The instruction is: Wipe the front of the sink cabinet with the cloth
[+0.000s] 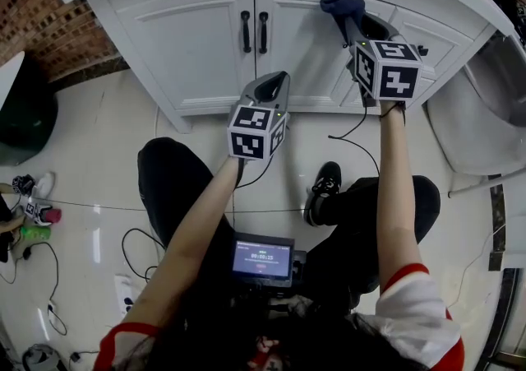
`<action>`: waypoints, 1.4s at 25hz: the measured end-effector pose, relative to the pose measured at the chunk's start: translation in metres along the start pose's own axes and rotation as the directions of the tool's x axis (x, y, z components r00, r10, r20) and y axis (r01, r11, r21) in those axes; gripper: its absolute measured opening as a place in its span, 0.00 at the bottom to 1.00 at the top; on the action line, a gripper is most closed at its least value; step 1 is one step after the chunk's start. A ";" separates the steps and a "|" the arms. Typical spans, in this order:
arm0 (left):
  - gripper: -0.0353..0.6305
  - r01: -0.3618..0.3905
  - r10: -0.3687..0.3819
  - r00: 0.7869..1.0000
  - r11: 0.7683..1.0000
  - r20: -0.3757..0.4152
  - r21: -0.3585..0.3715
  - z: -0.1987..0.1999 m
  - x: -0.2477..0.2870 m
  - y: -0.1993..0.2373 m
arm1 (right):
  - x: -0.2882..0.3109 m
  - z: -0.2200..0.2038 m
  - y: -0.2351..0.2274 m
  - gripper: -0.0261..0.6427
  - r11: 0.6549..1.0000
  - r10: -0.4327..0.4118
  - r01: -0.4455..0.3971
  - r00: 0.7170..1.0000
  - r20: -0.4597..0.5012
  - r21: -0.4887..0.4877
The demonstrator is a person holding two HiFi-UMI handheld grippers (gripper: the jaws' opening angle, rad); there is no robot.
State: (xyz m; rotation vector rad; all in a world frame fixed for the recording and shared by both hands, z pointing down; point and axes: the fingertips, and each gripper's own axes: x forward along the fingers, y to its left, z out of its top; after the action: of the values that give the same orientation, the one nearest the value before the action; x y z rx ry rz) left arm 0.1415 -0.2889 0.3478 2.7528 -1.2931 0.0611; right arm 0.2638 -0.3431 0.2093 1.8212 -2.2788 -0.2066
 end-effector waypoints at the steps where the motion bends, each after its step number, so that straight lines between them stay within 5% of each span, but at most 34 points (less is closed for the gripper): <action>1: 0.11 0.004 -0.004 1.000 1.000 0.004 0.001 0.002 0.001 -0.003 | -0.001 0.007 -0.005 0.17 1.000 -0.006 0.007 1.000 0.007 -0.016; 6: 0.11 0.017 -0.017 1.000 1.000 -0.003 0.007 0.001 0.004 -0.014 | 0.004 0.006 -0.015 0.17 0.998 -0.025 0.024 1.000 -0.003 -0.052; 17: 0.11 0.011 -0.012 0.999 1.000 -0.048 -0.027 -0.021 0.008 -0.010 | 0.021 -0.128 0.016 0.17 1.000 0.003 -0.008 0.975 -0.222 -0.018; 35: 0.11 -0.010 0.001 0.993 0.997 -0.117 -0.075 -0.063 0.014 0.001 | 0.044 -0.337 0.094 0.18 0.991 0.117 -0.137 0.818 -0.564 0.008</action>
State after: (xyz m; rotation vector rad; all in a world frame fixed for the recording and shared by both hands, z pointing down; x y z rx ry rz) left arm 0.1498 -0.2932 0.4116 2.6401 -1.2466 0.1676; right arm 0.2513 -0.3563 0.5611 1.4465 -1.9369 0.2850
